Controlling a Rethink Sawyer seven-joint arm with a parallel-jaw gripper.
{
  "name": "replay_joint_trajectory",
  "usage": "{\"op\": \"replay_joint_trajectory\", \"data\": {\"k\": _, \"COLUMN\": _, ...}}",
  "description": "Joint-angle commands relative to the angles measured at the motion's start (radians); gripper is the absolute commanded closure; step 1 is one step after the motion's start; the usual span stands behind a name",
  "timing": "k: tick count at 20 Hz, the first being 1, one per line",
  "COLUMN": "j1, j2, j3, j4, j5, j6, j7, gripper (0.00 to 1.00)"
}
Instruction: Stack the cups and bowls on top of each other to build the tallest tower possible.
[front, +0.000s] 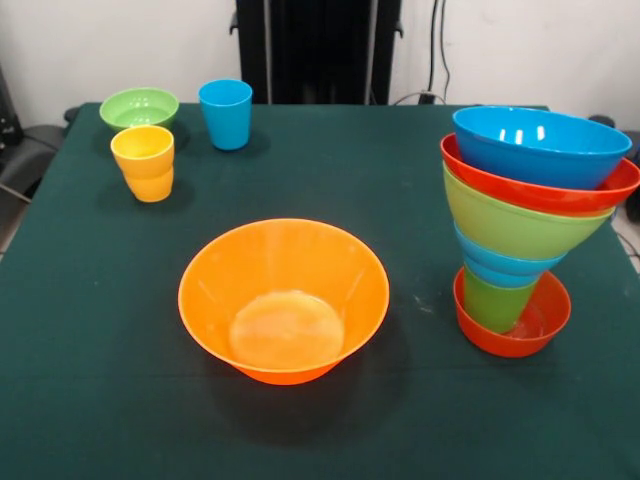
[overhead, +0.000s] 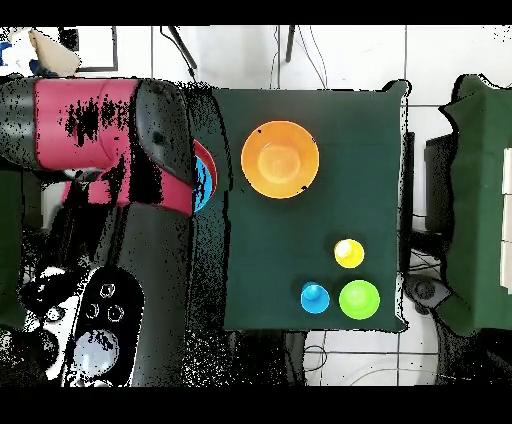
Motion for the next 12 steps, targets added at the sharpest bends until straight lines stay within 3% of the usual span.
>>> {"op": "replay_joint_trajectory", "data": {"k": 1, "j1": -0.076, "j2": -0.127, "j3": 0.074, "j4": 0.262, "j5": -0.090, "j6": -0.057, "j7": -0.231, "gripper": 0.00}}
{"op": "replay_joint_trajectory", "data": {"k": 12, "j1": -0.228, "j2": -0.191, "j3": 0.135, "j4": 0.412, "j5": -0.216, "j6": -0.257, "j7": -0.382, "gripper": 0.00}}
